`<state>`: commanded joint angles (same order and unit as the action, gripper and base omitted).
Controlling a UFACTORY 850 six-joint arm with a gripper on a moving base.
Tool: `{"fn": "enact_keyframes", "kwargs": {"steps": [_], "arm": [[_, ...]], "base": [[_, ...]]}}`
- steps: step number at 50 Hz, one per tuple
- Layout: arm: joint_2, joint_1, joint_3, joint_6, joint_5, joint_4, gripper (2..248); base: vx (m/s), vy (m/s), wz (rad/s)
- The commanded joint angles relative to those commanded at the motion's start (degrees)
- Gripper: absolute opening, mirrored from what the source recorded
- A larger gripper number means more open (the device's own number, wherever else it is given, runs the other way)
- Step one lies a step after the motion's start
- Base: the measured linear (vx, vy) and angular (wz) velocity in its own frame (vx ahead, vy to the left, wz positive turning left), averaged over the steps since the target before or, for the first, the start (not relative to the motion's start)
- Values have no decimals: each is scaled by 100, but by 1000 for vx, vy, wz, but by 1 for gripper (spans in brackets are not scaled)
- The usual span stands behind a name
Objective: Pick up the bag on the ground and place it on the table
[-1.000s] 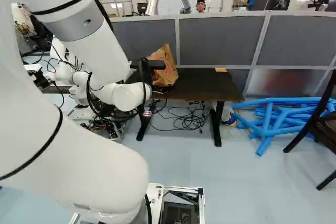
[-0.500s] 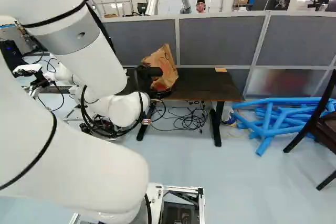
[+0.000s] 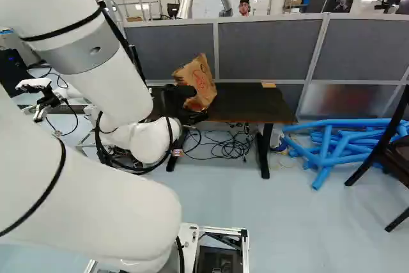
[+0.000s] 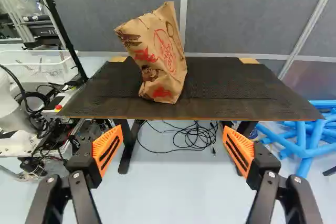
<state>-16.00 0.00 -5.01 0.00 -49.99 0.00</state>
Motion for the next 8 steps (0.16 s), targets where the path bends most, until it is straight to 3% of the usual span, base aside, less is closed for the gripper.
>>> {"fn": "enact_keyframes", "kwargs": {"steps": [8], "arm": [[0,0,1,0,-1,0,247]], "base": [[0,0,0]]}}
